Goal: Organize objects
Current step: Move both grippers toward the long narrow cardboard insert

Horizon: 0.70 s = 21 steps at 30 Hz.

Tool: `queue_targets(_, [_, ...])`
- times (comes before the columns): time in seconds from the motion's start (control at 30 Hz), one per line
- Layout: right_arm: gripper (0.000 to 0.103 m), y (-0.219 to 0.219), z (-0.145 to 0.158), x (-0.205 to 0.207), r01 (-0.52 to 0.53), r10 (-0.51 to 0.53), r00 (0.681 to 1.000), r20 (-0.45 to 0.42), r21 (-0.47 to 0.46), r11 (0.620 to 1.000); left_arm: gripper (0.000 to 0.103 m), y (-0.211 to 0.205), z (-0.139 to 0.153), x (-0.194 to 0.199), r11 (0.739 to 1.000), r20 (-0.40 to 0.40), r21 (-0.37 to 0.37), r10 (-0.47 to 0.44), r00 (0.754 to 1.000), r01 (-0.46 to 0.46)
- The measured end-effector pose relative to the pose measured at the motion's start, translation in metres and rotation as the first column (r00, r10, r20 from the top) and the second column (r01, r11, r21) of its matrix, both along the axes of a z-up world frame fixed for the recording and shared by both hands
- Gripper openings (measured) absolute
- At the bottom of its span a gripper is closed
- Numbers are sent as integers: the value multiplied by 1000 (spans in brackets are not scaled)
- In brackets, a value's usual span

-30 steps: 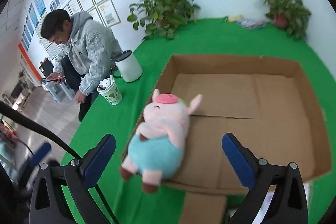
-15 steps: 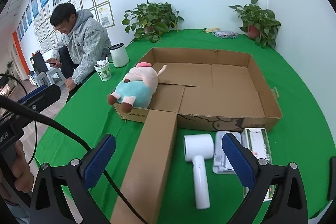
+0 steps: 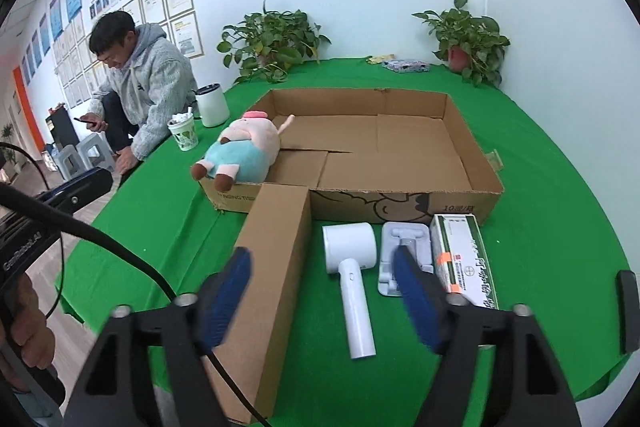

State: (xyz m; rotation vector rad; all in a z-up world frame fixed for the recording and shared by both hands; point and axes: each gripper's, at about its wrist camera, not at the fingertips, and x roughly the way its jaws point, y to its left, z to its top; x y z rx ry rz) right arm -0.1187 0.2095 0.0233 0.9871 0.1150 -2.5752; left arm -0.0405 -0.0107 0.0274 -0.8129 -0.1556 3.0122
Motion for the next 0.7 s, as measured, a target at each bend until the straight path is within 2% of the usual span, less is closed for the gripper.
queue_targets(0.03, [98,1,0,0,8,-8,1000,-9,3,1000,93,-1,1,3,1000,-20,19,3,1000,-3])
queue_targets(0.1, [99,3,0,2,9,-9,1000,-19,1,1000,93,-3,2,5,998,-40,52,-15,999,18])
queue_targets(0.2, [99,4,-1,3,12,-12,1000,-21,15,1000,93,-5,0,3,998,-15,60,-2,1000,3])
queue_targets(0.47, [99,2,-5,-3,14,-13,1000,-21,39,999,93,-6,-1,3,996,-27,76,-37,999,39])
queue_targets(0.6, [99,-2,-4,-2,-24,25,1000,-18,27,999,93,-13,0,5,997,-34,79,-20,999,23])
queue_targets(0.7, [99,-12,-2,2,-103,103,995,11,4,995,93,-25,1,9,995,-38,95,-6,999,10])
